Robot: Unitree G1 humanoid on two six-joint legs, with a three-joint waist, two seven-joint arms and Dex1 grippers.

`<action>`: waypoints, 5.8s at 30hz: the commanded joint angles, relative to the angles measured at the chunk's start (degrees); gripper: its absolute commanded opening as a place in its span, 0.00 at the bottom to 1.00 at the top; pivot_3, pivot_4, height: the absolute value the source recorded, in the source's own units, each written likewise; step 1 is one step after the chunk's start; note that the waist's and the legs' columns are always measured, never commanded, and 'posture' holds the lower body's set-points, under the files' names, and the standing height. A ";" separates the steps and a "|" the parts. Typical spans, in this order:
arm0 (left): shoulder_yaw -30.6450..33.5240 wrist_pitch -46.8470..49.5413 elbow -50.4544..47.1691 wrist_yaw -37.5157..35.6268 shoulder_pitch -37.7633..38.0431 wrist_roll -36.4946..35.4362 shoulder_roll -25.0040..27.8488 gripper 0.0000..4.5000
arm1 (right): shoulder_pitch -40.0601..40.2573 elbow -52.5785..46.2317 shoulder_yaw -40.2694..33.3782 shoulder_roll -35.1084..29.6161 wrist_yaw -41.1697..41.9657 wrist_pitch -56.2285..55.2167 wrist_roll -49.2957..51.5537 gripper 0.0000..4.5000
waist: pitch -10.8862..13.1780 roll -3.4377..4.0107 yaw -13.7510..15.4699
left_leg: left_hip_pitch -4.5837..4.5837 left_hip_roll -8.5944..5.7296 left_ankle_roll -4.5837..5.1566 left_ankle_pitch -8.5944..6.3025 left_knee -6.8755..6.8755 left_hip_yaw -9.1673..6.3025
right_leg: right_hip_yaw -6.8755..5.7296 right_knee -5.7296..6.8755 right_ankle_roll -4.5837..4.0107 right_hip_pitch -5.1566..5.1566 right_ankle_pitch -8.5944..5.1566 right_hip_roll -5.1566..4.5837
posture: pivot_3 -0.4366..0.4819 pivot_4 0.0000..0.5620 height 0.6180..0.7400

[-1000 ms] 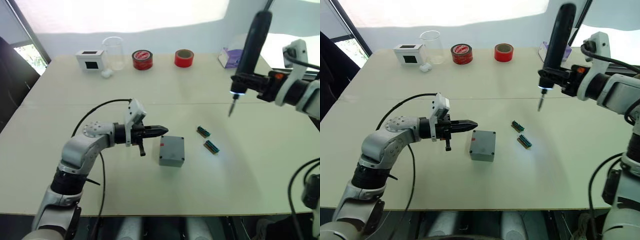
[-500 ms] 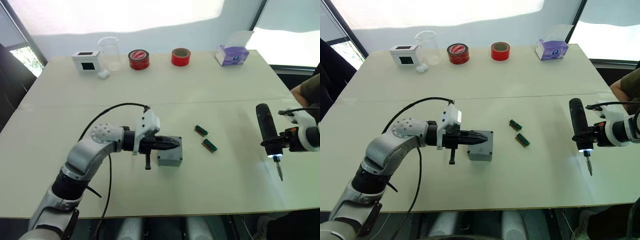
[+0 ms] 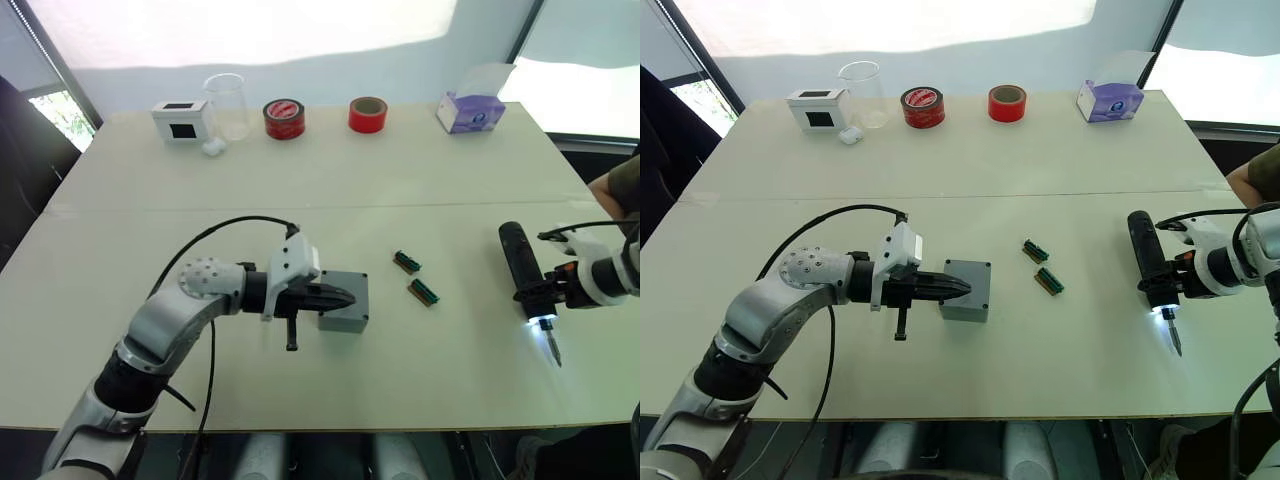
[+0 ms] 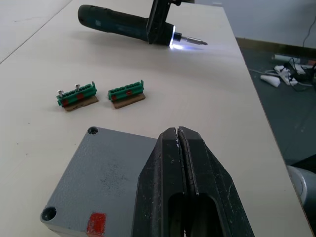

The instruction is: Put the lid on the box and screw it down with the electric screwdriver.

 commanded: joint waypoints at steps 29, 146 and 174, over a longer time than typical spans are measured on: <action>9.27 0.73 7.46 2.06 -0.68 0.19 6.83 0.00 | 0.49 -27.68 -22.82 5.03 2.39 -14.51 1.00 0.99 | 0.01 -0.18 0.65 | 0.01 0.07 0.03 -0.04 0.36 -0.05 | -0.02 0.05 0.11 0.14 0.09 0.09 | 0.48 0.27 1.00; 6.96 2.94 7.47 -1.55 -2.13 2.73 2.93 0.00 | 21.67 -29.29 -20.39 25.38 -10.66 -41.44 -4.46 0.59 | 0.00 -0.36 0.41 | 0.04 -0.03 0.12 -0.07 0.59 -0.03 | 0.09 0.08 0.38 0.27 0.32 0.06 | 0.48 0.27 1.00; 5.40 1.32 8.74 0.71 -2.12 2.78 3.51 0.00 | 19.32 -24.08 -19.04 28.23 -9.36 -43.81 -7.64 0.01 | 0.00 -0.37 0.77 | 0.05 -0.01 0.02 -0.01 0.60 -0.05 | 0.08 0.07 0.38 0.30 0.32 0.08 | 0.48 0.27 1.00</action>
